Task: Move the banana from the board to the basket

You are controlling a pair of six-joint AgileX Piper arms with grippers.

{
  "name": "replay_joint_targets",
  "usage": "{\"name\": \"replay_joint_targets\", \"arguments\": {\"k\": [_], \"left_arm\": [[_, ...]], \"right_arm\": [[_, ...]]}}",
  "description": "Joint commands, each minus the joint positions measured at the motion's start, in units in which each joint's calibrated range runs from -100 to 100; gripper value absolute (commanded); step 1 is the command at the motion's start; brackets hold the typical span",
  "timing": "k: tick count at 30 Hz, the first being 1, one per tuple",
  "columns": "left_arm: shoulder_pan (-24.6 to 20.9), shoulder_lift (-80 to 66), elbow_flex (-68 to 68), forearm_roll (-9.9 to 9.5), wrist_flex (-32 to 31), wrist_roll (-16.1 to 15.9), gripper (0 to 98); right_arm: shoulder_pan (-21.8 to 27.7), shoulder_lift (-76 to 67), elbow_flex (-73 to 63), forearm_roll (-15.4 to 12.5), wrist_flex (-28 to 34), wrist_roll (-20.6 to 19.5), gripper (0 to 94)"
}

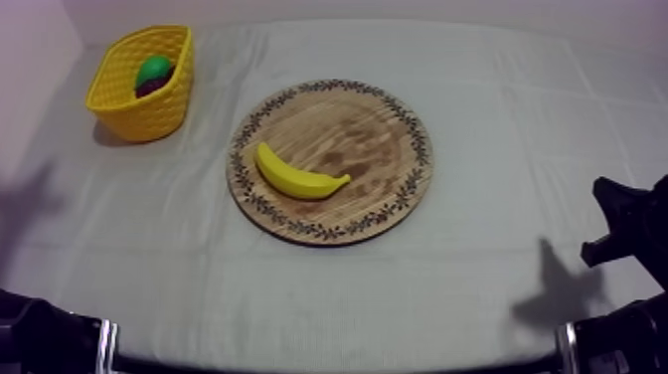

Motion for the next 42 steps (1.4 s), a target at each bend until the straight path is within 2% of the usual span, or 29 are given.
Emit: {"name": "replay_joint_targets", "arguments": {"k": [1, 8, 15, 28, 42], "left_arm": [[0.66, 2.56, -5.20, -0.07, 1.06, -0.43, 0.0], [4.78, 7.56, -9.76, -1.56, 3.72, -0.04, 0.0], [10.74, 11.45, -9.42, -3.94, 4.12, 2.28, 0.0], [20.90, 18.20, -3.29, -6.48, 2.57, 6.38, 0.0], [25.80, 26.43, 2.12, -7.16, -0.33, 9.51, 0.0]], "right_arm": [[0.00, 0.00, -0.05, -0.01, 0.00, -0.03, 0.3], [0.00, 0.00, -0.05, -0.01, 0.00, -0.03, 0.3], [0.00, 0.00, -0.05, -0.01, 0.00, -0.03, 0.3], [0.00, 0.00, -0.05, -0.01, 0.00, -0.03, 0.3], [0.00, 0.00, -0.05, -0.01, 0.00, -0.03, 0.3]]}}
